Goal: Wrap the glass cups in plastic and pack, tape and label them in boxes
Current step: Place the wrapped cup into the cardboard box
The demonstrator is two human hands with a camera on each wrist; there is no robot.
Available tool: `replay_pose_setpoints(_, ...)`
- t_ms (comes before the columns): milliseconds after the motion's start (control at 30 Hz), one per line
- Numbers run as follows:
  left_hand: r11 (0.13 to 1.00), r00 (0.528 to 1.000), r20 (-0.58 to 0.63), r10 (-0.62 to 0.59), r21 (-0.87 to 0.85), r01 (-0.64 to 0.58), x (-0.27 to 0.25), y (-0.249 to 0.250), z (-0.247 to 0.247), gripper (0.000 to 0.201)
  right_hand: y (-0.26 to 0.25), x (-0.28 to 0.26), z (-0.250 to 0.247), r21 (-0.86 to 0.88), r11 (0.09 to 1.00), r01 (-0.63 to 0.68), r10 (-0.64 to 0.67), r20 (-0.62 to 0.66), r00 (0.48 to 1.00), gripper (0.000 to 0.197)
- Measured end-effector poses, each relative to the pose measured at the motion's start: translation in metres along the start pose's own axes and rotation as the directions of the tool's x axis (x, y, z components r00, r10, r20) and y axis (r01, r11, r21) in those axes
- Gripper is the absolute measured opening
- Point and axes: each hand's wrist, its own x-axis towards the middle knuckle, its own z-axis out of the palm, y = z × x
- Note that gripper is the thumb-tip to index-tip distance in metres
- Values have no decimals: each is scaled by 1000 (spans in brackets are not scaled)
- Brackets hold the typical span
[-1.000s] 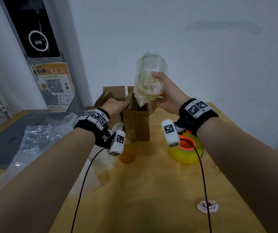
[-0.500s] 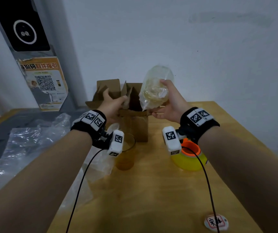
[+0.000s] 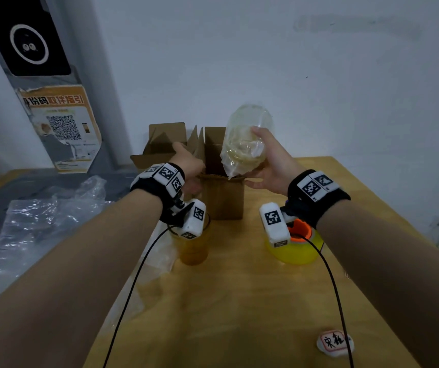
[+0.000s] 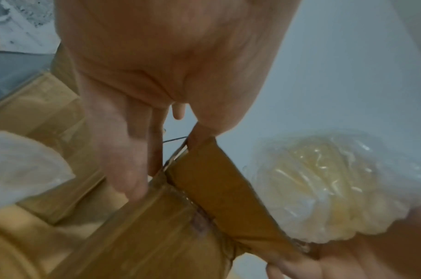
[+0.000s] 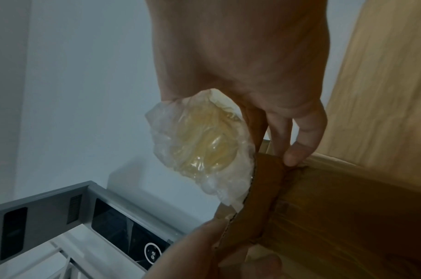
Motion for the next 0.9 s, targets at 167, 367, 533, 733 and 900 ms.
replay_pose_setpoints(167,989,998,-61,15,-147,-24,-6,-5,9,33,6,-4,-5,15,1000,-1,1,-6,1000,68)
replay_pose_setpoints(367,881,999,-47,-5,-472,-18,-26,3,16,19,-1,-25,-17,8,1000,9,-8,-32,999,68)
replay_pose_setpoints(533,736,998,65,-15,-674,55,-57,13,12,40,-6,-50,-24,56,998,36,-33,-46,998,64)
replay_pose_setpoints(733,556,958,287,-13,-794,245,-100,21,-3,41,-11,-87,-30,193,974,115,-106,-58,993,49)
replay_pose_setpoints(900,498,939,335,77,-829,255,-139,19,-8,43,-10,-123,-28,165,975,146,-146,-11,989,47)
